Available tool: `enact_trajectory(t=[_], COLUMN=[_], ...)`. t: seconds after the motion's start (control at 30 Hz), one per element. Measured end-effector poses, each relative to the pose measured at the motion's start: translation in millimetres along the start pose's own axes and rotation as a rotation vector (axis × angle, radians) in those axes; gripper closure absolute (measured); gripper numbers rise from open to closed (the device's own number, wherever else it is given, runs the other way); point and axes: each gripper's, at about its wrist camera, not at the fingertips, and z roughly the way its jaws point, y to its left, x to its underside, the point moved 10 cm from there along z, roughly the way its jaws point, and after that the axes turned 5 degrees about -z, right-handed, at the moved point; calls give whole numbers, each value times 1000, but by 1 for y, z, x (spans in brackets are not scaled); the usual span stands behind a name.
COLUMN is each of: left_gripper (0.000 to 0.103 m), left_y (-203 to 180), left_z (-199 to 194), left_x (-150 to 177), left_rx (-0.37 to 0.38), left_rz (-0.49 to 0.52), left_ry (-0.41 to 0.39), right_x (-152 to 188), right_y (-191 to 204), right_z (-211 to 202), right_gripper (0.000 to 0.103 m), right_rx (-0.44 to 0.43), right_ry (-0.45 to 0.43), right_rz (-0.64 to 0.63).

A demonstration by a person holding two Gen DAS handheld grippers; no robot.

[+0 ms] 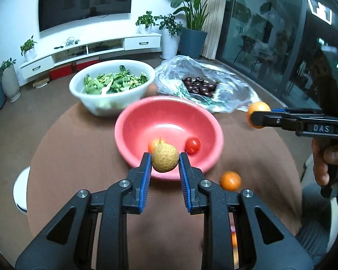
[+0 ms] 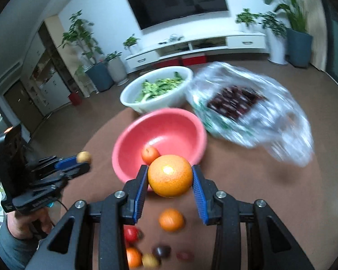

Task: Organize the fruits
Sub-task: 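Carry orange and brown fruit into the red bowl and open both grippers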

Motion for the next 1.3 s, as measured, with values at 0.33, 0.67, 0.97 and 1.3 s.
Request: enact_trajectory(t=[0.33,0.67,0.97,1.3], left_gripper=[80,80,80,40], left_y=[-11,-18,-17,-9], left_z=[77,108,116,105], left_x=[-2,13,16,14], left_rx=[-34,-35,-42,-57], left_rz=[73,103,82,54], left_ry=[94,150,161,134], right_x=[-21,-10,-6,-6], right_y=[3,-6,-7,-2], right_z=[103,141,151,155], right_gripper=[62,62,61,54], right_rx=[21,60,120,140], right_ry=[131,208,231,233], right_rz=[-56,-65,-127,-162])
